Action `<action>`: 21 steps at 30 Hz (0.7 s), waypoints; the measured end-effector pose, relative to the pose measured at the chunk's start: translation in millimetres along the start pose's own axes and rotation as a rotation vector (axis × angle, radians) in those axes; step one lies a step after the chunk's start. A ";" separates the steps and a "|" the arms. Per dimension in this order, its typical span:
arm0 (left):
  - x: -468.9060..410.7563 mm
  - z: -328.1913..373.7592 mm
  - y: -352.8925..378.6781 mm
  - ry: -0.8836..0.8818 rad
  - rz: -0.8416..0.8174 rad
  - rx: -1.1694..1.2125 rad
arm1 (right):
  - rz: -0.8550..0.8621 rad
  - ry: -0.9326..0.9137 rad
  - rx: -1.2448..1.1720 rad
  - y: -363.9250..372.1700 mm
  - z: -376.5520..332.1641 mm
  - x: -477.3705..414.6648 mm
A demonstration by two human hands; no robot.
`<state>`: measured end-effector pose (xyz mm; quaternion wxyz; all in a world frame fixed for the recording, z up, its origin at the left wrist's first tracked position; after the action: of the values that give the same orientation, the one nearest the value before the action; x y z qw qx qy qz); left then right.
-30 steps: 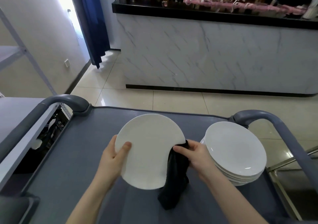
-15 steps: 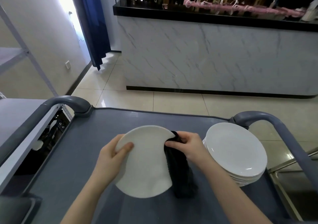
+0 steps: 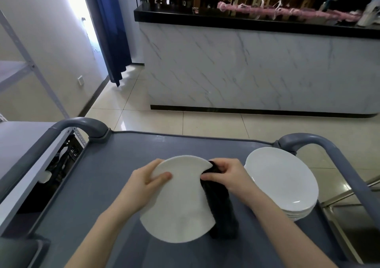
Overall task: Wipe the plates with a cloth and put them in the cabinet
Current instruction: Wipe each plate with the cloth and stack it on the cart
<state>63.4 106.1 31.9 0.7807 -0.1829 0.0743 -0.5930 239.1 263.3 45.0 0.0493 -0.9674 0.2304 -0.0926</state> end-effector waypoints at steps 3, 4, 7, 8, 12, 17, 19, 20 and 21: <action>-11.8 13.3 8.6 -0.002 -0.171 -0.199 | -0.112 -0.029 0.241 12.8 -13.3 -9.3; -14.7 14.2 10.8 -0.005 -0.200 -0.218 | -0.135 -0.037 0.254 16.6 -14.0 -9.7; -13.9 6.7 4.6 -0.053 -0.128 -0.079 | -0.065 -0.075 0.232 14.4 -12.3 -4.8; -10.5 -0.1 -0.2 -0.063 -0.054 -0.007 | -0.006 -0.081 0.160 10.8 -8.9 -1.1; 13.2 -28.3 4.2 -0.114 0.253 0.383 | 0.319 -0.014 -0.425 1.8 24.9 16.8; 13.7 -42.6 34.1 -0.147 0.477 0.673 | 0.412 0.113 -0.814 30.4 61.1 26.7; 13.8 -41.0 28.9 -0.134 0.518 0.588 | 0.370 0.140 -0.736 31.6 62.5 29.0; 14.8 -40.5 25.3 -0.120 0.500 0.531 | 0.347 0.134 -0.684 27.0 58.5 28.8; 16.0 -38.3 21.4 -0.109 0.460 0.483 | 0.327 0.117 -0.623 19.6 51.9 27.7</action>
<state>74.4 88.2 -9.8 0.9175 -0.0024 -0.0711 -0.3912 265.3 236.0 -4.1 -0.2474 -0.8794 0.4017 -0.0641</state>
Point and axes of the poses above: each hand's wrist, its own x-axis away from the middle knuckle, its own y-axis out of the palm, z = x × y, the point moved 5 cm from there along -x, towards the middle knuckle, and after that the axes turned 12 degrees about -z, right-handed, at the moved point
